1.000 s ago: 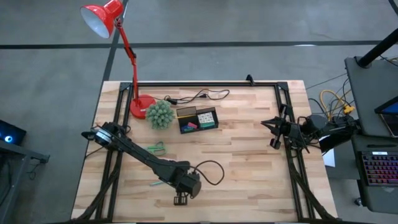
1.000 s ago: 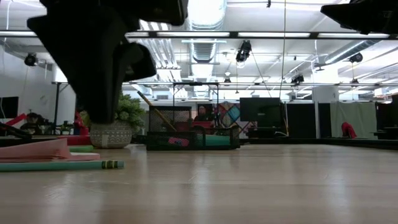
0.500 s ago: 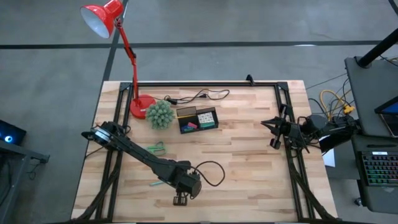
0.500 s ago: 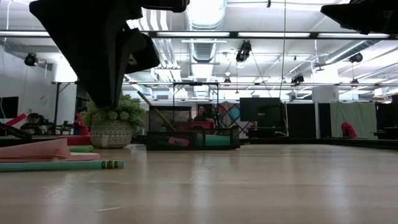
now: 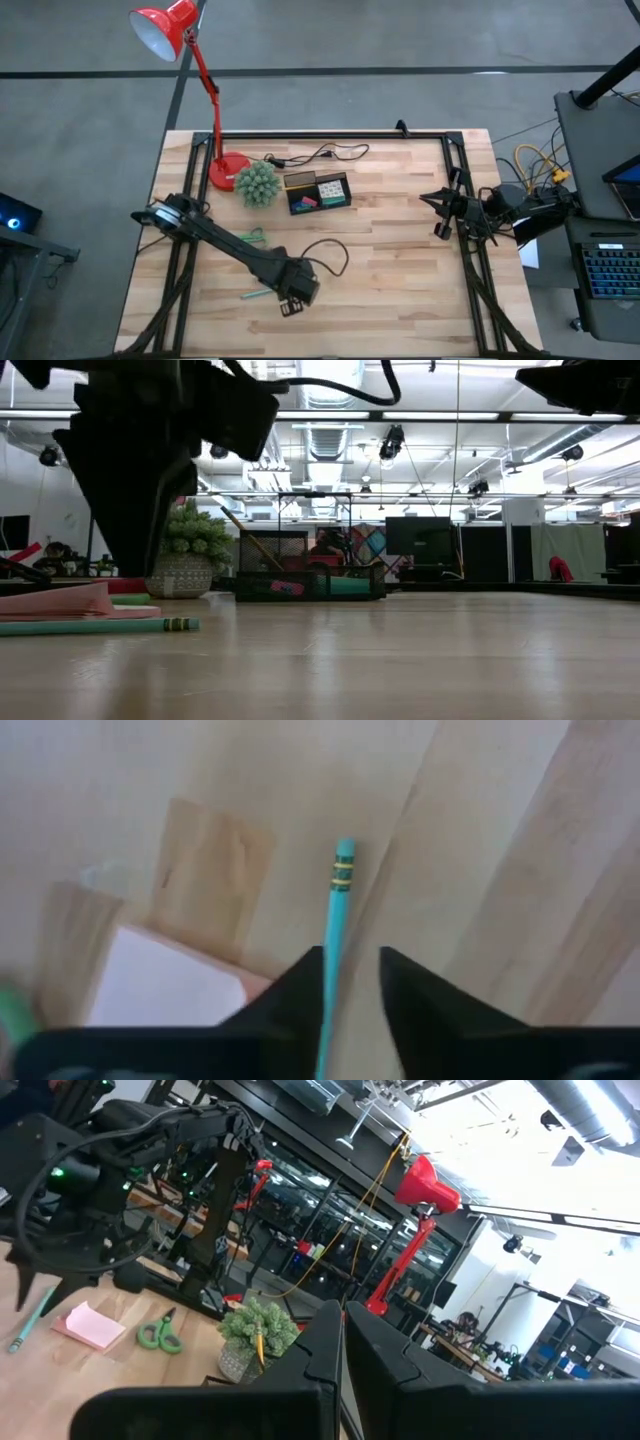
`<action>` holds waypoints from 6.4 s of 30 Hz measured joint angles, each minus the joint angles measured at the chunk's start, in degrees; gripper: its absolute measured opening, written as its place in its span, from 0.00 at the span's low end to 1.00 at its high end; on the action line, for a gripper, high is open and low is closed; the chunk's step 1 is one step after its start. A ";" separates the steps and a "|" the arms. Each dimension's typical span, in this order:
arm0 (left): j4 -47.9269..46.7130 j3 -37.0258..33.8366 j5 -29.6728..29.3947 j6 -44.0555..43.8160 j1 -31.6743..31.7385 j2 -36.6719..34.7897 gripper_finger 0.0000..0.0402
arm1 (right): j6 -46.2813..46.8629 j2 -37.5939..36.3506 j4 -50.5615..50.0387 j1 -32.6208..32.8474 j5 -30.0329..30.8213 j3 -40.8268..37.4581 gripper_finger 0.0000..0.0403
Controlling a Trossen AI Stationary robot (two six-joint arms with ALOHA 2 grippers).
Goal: Pick and place office supplies into organizer
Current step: Put the blue pencil into the desk organizer
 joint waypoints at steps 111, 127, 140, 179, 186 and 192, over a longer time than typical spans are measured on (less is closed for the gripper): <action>22.76 0.65 -10.09 22.55 6.65 -8.80 0.00 | -0.02 0.00 -0.46 0.01 0.00 -0.02 0.02; 44.23 0.81 -24.97 46.63 9.29 -8.86 0.00 | -0.02 0.00 -0.46 0.01 0.02 -0.02 0.02; 56.22 0.57 -35.06 63.18 10.92 -10.96 0.00 | -0.06 0.00 -0.46 0.01 0.02 -0.02 0.02; 84.33 -35.72 -44.98 59.87 28.35 -26.35 0.00 | -0.09 0.04 -0.90 -0.01 0.01 -0.02 0.02; 84.40 -37.18 -46.13 55.87 28.35 -26.37 0.00 | -0.09 0.04 -0.90 -0.01 0.00 -0.02 0.02; 83.80 -38.76 -47.91 54.13 28.35 -26.37 0.00 | -0.07 0.04 -0.87 -0.01 0.02 -0.02 0.02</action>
